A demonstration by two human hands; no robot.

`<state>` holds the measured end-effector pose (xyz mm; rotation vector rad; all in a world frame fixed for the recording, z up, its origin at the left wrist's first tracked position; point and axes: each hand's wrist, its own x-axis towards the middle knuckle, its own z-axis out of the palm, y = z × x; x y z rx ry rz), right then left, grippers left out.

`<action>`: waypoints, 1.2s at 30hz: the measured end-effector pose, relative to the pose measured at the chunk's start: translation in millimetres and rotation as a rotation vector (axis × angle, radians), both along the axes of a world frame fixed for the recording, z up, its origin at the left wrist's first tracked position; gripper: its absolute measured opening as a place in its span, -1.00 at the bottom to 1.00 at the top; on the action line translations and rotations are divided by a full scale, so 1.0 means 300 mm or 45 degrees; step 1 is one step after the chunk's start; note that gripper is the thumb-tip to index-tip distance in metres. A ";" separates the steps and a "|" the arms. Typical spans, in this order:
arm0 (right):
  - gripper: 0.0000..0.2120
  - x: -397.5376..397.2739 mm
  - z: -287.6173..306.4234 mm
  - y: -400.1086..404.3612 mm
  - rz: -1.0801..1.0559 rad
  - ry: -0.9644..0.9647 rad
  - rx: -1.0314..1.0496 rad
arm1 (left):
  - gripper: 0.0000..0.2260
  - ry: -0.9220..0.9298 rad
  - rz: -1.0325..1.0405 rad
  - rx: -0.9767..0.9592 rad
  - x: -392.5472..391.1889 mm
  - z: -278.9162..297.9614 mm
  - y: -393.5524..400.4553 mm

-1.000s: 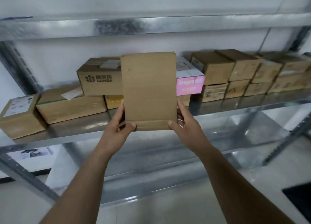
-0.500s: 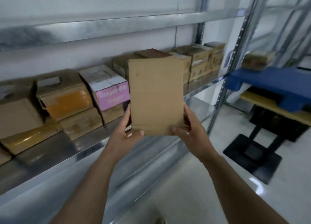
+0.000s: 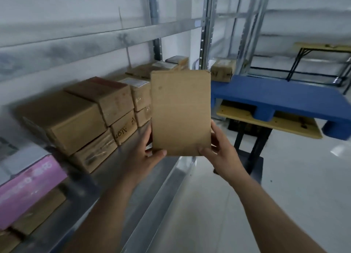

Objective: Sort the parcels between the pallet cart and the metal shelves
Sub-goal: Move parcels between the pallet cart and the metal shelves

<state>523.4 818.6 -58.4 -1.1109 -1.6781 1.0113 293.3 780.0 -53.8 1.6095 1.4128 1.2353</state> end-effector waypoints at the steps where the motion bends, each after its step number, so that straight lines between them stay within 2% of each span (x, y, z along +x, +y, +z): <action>1: -0.28 0.003 -0.003 0.030 -0.023 0.016 -0.011 | -0.28 -0.004 -0.016 -0.009 0.000 0.000 0.045; 16: -0.28 0.247 -0.083 0.412 -0.417 0.051 -0.128 | -0.30 0.038 -0.349 -0.081 0.254 -0.110 0.672; 29: -0.30 0.662 -0.051 1.063 -0.526 0.080 -0.125 | -0.30 0.110 -0.438 -0.136 0.690 -0.035 1.362; 36: -0.33 0.861 -0.079 1.363 -0.539 0.007 -0.226 | -0.30 0.295 -0.423 -0.174 0.883 -0.054 1.658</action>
